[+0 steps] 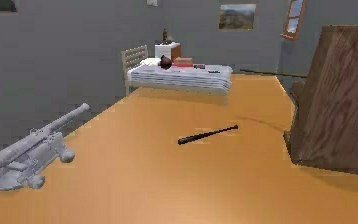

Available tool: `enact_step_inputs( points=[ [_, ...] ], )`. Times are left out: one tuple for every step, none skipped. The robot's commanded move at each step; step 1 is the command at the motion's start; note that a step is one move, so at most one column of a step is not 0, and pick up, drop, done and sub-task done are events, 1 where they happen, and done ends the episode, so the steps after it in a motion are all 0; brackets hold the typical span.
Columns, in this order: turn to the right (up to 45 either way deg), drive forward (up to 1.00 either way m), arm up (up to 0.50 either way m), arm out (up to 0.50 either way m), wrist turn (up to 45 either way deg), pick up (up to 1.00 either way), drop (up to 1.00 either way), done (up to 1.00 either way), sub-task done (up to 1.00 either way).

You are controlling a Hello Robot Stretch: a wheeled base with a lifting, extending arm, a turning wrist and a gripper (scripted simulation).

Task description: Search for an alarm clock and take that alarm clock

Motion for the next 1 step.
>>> enact_step_inputs(
  points=[
    [0.0,0.55,0.0,0.0,0.0,0.0,0.0,0.0,0.0]
  ],
)
